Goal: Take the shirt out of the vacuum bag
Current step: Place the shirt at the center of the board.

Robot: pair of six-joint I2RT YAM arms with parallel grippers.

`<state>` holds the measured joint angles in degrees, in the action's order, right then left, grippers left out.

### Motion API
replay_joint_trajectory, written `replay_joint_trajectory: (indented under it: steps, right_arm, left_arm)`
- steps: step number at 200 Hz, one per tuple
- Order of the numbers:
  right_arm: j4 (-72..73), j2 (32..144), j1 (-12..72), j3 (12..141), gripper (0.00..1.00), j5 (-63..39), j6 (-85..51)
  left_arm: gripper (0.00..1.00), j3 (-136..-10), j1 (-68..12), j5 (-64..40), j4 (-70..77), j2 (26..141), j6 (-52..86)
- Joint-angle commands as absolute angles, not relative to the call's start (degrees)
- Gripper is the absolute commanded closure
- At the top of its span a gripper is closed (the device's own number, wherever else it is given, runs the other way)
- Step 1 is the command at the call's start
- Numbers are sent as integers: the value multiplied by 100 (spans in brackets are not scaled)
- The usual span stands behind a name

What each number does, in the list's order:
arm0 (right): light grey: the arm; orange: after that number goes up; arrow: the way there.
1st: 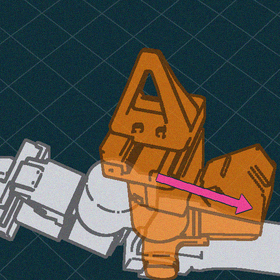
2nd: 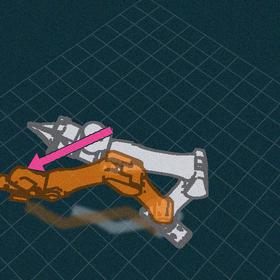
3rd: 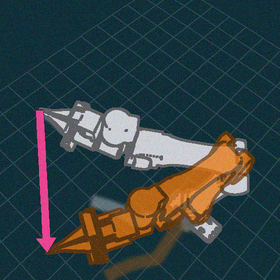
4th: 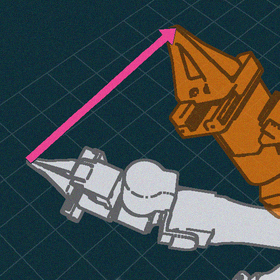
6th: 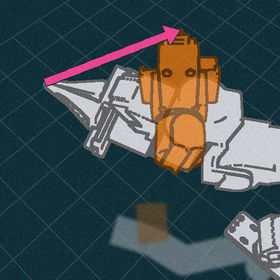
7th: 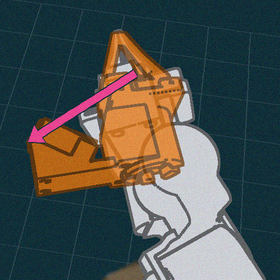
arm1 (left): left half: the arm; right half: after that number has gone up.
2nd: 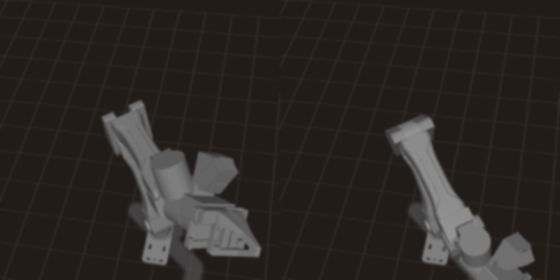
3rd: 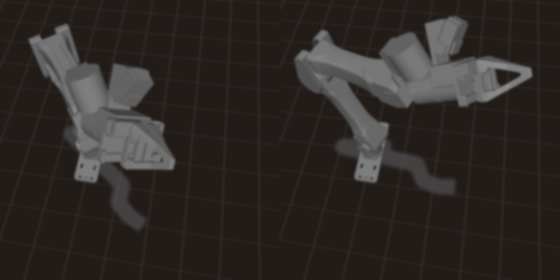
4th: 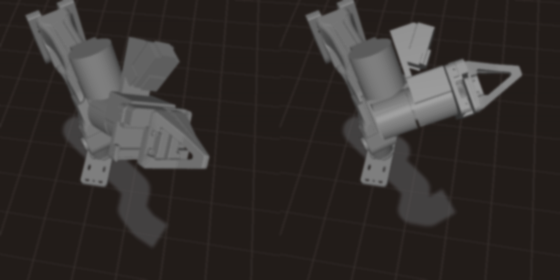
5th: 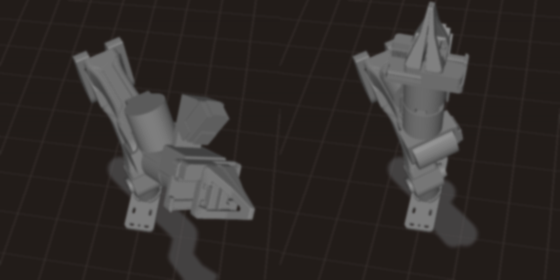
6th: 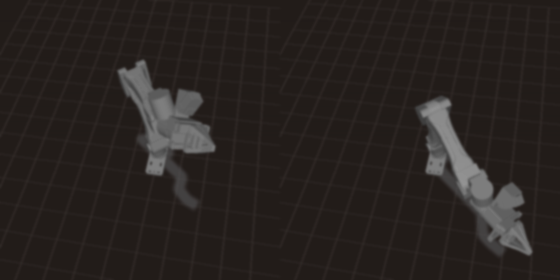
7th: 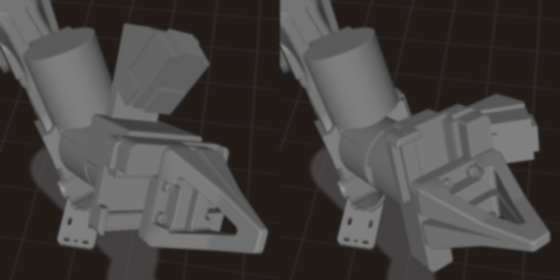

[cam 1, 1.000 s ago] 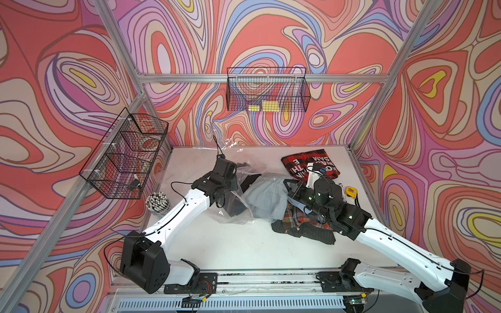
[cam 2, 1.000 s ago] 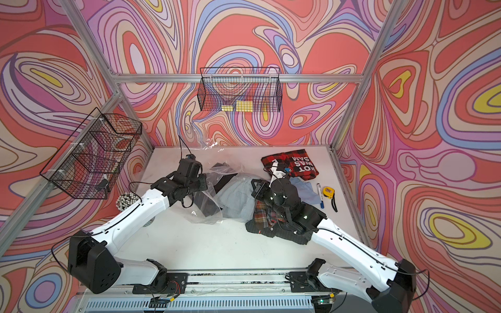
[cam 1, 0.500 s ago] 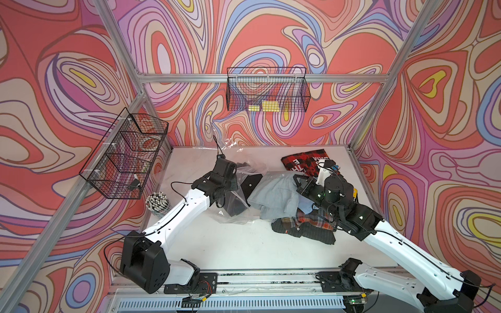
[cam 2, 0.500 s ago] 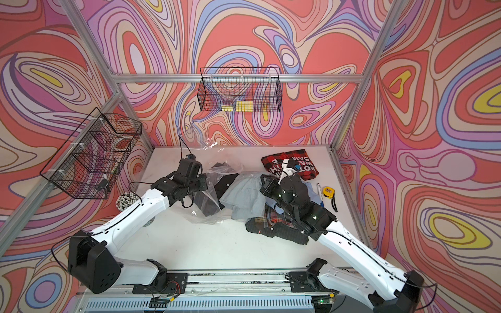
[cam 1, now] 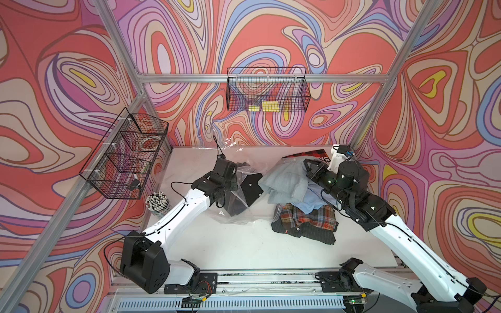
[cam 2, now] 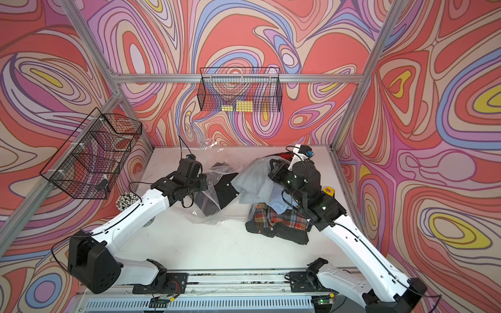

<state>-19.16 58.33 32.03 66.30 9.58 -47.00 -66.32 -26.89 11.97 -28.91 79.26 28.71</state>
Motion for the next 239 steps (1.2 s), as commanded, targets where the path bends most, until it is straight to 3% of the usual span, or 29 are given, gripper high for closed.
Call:
replay_joint_trajectory:
  steps: [1,51,132,212,239]
  right_arm:
    - [-1884,5886,3117,6979,100,967,-4465]
    - [-1991,6292,2625,7415,100,718,-4305]
    - [-1097,7880,599,7595,100,-1144,-4742]
    - [-1090,9328,70,9429,100,-1458,-4746]
    - [-685,9379,-88,9307,100,-1516,-4796]
  left_arm:
    - [100,-6759,-2641,1199,-2989,7951,2861]
    - [100,-6768,-2634,1193,-2989,7963,2865]
    - [100,-6788,-2626,1177,-2979,7980,2848]
    - [100,-6807,-2570,1107,-2960,8033,2846]
    - [100,-6812,-2566,1101,-2944,8049,2839]
